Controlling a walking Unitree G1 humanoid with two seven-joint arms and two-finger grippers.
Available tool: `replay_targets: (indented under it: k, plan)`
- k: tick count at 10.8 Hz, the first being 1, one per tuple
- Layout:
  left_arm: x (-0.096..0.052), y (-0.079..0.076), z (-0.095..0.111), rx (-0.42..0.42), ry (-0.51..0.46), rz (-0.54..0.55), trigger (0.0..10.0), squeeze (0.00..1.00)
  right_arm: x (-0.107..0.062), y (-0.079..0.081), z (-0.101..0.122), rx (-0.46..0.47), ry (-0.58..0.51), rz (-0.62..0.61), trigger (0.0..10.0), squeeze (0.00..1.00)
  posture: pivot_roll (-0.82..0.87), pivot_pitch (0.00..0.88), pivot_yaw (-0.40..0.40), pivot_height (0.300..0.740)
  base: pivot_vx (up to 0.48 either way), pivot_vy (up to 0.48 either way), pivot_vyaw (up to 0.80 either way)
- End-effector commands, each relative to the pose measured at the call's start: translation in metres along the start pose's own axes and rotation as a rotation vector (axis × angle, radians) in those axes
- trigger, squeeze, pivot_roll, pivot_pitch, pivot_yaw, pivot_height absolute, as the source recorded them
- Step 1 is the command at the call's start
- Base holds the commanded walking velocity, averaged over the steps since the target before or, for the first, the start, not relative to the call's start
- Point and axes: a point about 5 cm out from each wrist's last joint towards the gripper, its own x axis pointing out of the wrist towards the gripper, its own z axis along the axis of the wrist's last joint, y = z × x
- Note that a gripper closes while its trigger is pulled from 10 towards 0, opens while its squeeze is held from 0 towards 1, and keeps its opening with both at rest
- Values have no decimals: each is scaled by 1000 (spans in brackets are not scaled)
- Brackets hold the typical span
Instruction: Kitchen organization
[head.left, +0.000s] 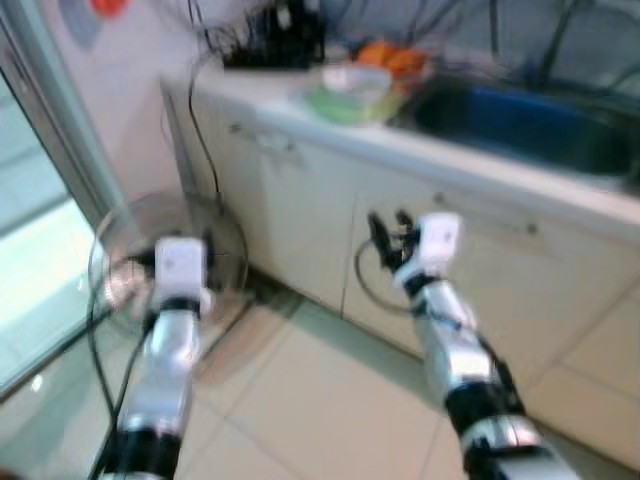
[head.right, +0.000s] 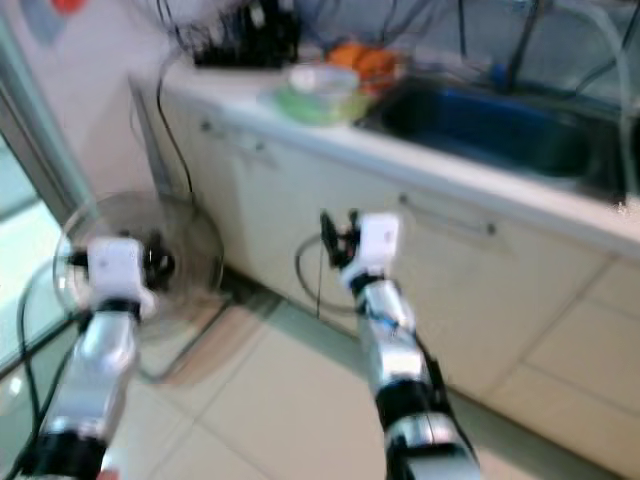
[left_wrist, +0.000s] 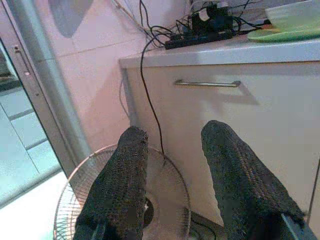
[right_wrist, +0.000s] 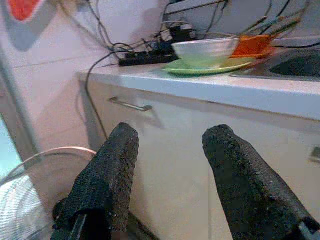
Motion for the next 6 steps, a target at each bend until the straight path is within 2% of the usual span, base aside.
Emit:
replay_targets:
  k: [1, 3, 6]
  plan:
    - [0, -10, 2, -12, -6, -25, 10000, 0, -1, -11, 5, -9, -17, -28, 10000, 0, 142, 20, 21, 740, 364, 0, 0]
    - [1, -9, 3, -11, -7, -24, 10000, 0, 0, -11, 4, -1, -4, -25, 10000, 0, 145, 23, 21, 740, 368, 0, 0]
    - [2, -9, 4, -12, -9, -21, 10000, 0, 0, -9, 4, 9, -1, -16, 10000, 0, 145, 29, 21, 740, 364, 0, -794]
